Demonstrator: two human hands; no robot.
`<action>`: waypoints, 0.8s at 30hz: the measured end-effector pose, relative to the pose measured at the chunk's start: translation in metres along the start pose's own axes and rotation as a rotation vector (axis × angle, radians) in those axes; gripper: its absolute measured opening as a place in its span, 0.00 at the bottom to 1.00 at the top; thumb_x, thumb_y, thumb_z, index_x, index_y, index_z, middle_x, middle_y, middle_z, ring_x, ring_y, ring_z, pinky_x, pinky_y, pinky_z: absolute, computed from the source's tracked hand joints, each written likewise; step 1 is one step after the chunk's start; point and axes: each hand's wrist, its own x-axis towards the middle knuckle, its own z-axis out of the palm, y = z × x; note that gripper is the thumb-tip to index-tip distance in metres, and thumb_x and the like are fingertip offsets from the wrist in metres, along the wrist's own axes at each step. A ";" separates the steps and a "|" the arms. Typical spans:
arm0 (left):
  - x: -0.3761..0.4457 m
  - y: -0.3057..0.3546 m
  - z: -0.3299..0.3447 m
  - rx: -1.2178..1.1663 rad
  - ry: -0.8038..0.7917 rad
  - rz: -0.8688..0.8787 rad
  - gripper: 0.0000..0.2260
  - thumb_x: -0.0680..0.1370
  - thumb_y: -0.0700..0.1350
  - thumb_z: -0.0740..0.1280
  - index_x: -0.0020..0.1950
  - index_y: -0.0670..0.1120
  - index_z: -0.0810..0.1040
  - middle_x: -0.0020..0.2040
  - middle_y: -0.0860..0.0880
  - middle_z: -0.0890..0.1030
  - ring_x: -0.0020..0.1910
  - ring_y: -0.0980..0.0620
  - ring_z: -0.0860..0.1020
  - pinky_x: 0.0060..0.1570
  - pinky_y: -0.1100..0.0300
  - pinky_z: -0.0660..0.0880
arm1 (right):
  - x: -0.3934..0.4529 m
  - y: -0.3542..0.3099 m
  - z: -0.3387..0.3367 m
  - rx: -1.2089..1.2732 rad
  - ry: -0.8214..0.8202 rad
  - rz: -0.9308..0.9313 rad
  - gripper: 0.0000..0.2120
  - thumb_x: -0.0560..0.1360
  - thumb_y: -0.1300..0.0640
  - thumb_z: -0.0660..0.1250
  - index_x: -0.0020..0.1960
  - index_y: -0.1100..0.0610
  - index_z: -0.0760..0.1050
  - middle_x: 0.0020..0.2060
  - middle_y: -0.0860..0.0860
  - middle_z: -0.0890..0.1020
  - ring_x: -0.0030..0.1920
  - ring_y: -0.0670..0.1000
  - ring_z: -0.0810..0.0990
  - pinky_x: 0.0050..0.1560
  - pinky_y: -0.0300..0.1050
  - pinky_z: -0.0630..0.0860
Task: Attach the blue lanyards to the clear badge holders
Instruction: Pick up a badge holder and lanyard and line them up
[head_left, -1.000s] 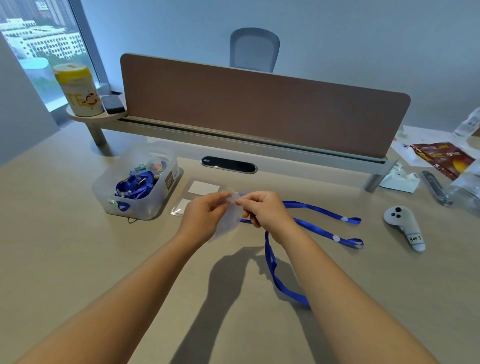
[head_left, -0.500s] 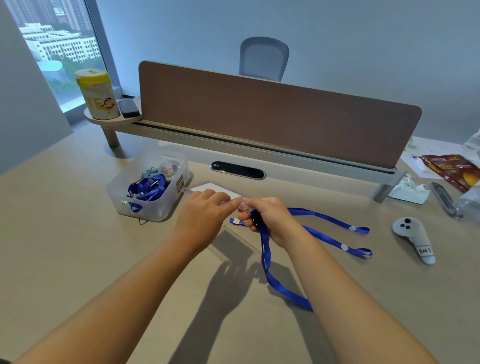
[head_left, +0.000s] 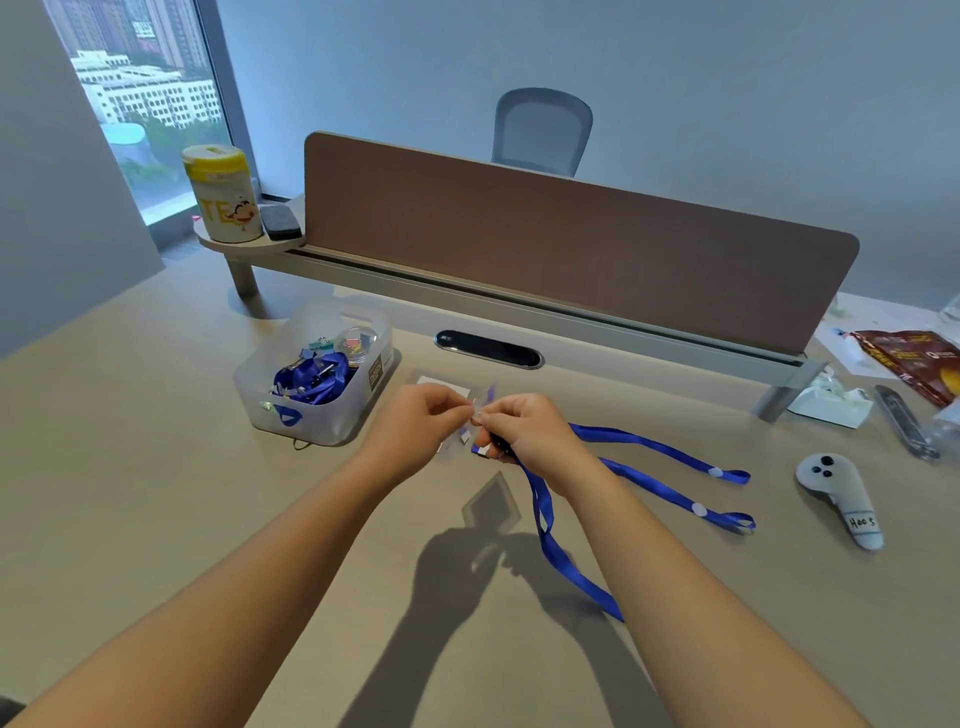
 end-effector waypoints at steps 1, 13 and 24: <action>0.002 0.001 -0.001 -0.006 -0.009 -0.021 0.10 0.76 0.41 0.64 0.52 0.38 0.80 0.45 0.42 0.82 0.40 0.54 0.75 0.40 0.65 0.72 | 0.000 -0.001 0.001 -0.024 -0.003 -0.011 0.12 0.78 0.61 0.59 0.54 0.67 0.76 0.31 0.51 0.75 0.30 0.46 0.72 0.39 0.39 0.72; 0.010 0.011 -0.010 0.052 -0.096 -0.157 0.05 0.72 0.39 0.68 0.44 0.38 0.80 0.48 0.36 0.81 0.52 0.39 0.78 0.55 0.46 0.76 | -0.001 0.001 0.006 -0.237 0.001 -0.118 0.10 0.78 0.61 0.58 0.42 0.60 0.76 0.31 0.48 0.75 0.33 0.45 0.73 0.46 0.46 0.74; 0.011 0.009 -0.013 0.124 -0.137 -0.131 0.10 0.73 0.38 0.67 0.32 0.45 0.74 0.37 0.43 0.76 0.41 0.46 0.74 0.51 0.49 0.76 | -0.004 0.003 0.011 -0.393 0.056 -0.215 0.11 0.78 0.61 0.56 0.52 0.65 0.75 0.38 0.51 0.76 0.33 0.40 0.71 0.37 0.35 0.70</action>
